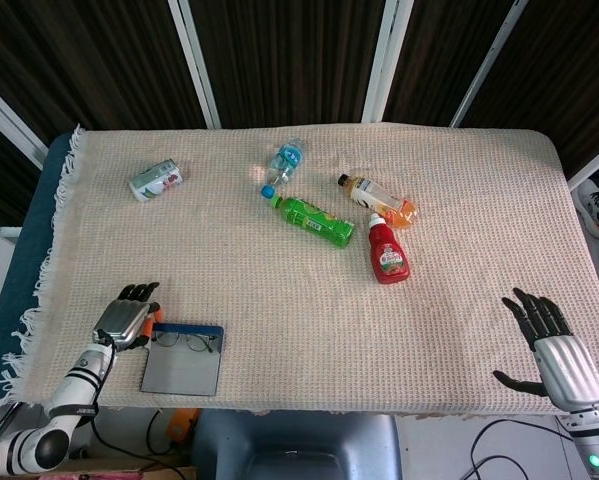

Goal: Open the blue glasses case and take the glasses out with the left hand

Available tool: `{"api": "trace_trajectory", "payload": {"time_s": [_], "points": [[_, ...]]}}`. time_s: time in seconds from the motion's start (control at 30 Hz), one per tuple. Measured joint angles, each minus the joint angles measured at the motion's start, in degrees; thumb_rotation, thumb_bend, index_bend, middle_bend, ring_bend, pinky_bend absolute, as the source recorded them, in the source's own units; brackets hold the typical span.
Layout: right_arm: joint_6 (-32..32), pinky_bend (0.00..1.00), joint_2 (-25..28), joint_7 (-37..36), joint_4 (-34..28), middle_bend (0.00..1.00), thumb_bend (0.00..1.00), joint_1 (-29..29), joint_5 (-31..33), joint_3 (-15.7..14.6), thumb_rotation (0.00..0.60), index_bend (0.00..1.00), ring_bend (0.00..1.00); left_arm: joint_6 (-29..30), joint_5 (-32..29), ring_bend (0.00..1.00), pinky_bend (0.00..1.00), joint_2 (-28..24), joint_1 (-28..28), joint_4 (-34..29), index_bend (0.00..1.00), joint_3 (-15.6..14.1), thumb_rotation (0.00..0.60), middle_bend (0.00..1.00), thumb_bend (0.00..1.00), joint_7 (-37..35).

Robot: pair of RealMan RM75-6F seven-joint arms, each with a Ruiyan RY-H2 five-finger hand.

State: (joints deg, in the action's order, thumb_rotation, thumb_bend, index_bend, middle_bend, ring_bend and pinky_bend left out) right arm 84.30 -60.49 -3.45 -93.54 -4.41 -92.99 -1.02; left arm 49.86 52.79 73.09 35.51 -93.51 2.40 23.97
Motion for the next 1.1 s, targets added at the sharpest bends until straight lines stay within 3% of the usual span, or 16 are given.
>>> {"api": "trace_trajectory", "payload": {"time_s": [0.17,0.53,0.8,1.1], "points": [[-0.1,0.0,0.0,0.1,0.0,0.0,0.15,0.0,0.0,0.0,0.6,0.0,0.0,1.0,2.0,0.0,0.0,-1.5,-0.3,-2.3,0.37,-0.4,0.6,0.0,0.45,-0.8],[-0.4,0.0,0.0,0.1,0.1,0.0,0.15,-0.2,-0.6,-0.3,0.6,0.0,0.0,4.9,12.9,0.0,0.0,1.2,-0.6,-2.9,0.31,0.6,0.6,0.0,0.41,-5.3],[-0.3,0.0,0.3,-0.8,0.2,0.0,0.15,-0.2,-0.7,-0.3,0.6,0.0,0.0,3.3,8.5,0.0,0.0,2.1,2.1,-3.8,0.31,0.8,0.6,0.0,0.42,2.3],[-0.2,0.0,0.5,-1.3,0.3,0.0,0.15,-0.3,-1.0,-0.5,0.6,0.0,0.0,6.9,2.3,0.0,0.0,3.6,3.5,-6.9,0.31,-1.3,0.6,0.0,0.42,13.3]]}}
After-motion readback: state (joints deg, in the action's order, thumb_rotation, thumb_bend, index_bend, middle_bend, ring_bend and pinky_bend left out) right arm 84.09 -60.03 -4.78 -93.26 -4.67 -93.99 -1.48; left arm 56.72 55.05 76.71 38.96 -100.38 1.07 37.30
